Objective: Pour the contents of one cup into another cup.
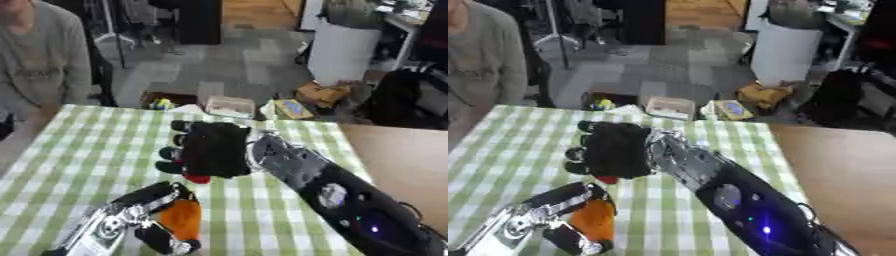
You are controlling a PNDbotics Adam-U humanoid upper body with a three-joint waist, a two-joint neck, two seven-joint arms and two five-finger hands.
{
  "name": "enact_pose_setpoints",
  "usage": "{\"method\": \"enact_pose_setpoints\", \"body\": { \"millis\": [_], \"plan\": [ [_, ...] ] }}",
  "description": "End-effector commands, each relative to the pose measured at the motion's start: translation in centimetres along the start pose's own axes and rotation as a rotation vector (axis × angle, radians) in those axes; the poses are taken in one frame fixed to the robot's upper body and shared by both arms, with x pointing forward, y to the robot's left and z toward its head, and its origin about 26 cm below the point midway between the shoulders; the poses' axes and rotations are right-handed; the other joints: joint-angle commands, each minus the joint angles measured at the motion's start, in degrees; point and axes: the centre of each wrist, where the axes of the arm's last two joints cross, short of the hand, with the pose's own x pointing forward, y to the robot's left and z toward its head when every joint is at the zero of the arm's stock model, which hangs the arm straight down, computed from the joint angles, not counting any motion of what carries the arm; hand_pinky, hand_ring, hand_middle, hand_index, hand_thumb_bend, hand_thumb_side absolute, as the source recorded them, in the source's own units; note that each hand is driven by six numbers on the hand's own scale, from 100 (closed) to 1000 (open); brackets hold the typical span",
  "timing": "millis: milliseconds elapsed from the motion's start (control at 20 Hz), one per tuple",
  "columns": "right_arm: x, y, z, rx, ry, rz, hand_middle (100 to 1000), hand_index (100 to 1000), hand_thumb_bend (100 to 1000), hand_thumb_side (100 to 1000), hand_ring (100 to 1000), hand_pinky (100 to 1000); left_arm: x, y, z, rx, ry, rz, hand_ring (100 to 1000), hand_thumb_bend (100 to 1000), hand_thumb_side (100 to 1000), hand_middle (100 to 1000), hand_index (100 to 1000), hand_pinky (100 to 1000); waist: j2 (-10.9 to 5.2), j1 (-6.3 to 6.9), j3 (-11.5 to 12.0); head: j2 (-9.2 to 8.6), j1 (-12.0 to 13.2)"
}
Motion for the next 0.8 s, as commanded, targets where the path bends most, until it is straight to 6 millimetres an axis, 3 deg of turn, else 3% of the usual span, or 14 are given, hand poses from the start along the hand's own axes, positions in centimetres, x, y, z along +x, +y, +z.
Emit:
{"method": "enact_pose_setpoints", "body": {
  "millis": [50,450,800],
  "plan": [
    [-1.2,-0.5,0.7,-0.009,0.033,0.021,650,875,100,100,371,668,0.1,1.3,0.3,0.032,0.004,-0.037,431,405,192,370,679,452,-0.99,0.35,0.1,-0.51,0.2],
    [-1.5,-1.1,1.7,-0.059,0.114,-0.017,621,872,100,100,352,674,-1.0,1.2,0.7,0.065,0.048,-0.081,430,416,189,369,678,459,-0.72,0.84,0.2,0.47,0.5],
    [-2.1,-2.7,3.1,-0.132,0.197,-0.045,589,869,100,100,334,644,-1.4,1.4,1.1,0.121,0.08,-0.146,432,434,195,370,677,467,-0.34,1.12,-0.2,2.73,1.3]
  ]
}}
